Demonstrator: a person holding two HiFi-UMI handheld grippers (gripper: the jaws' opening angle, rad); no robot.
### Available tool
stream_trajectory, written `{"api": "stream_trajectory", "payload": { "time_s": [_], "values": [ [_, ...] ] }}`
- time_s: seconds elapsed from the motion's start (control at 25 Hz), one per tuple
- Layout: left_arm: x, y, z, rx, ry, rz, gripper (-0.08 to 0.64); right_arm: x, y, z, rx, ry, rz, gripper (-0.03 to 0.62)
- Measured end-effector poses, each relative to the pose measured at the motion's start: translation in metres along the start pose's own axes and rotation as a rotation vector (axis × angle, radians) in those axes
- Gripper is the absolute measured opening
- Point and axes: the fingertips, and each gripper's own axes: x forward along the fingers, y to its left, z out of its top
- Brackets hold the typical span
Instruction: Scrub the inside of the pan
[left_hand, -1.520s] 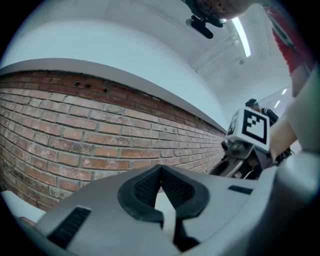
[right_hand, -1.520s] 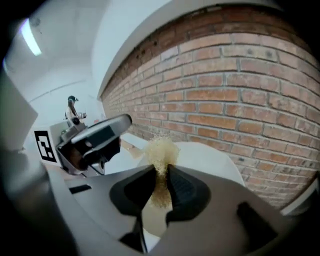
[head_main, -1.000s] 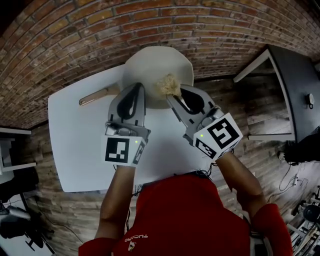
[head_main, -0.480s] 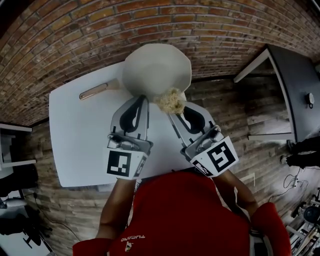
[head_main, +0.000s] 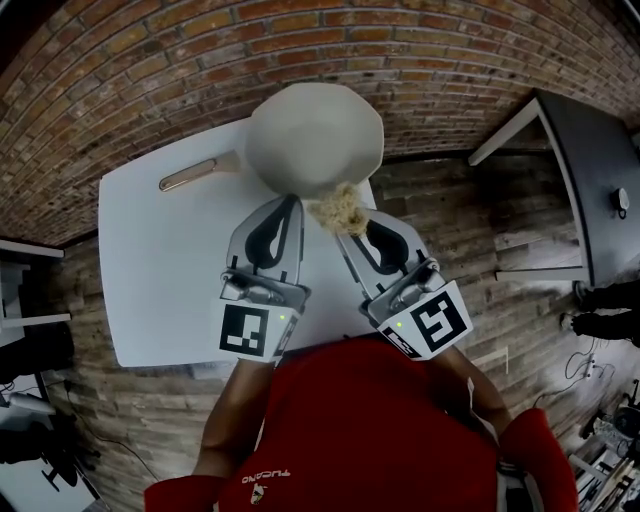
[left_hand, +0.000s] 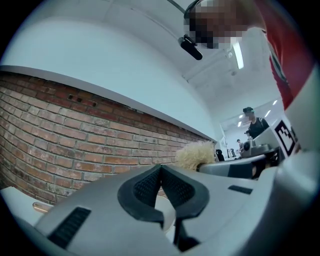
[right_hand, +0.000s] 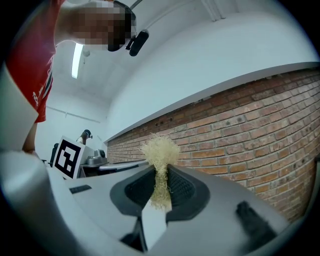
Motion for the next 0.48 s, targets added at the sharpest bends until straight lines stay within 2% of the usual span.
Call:
{"api": "stream_trajectory", "payload": {
  "time_s": [0.48],
  "values": [
    [0.0,-0.0029,0.0,-0.006,-0.009,0.006,0.014,-0.0038,0.0003,0.0023,-0.017,0.0,0.002,0.075]
  ]
}}
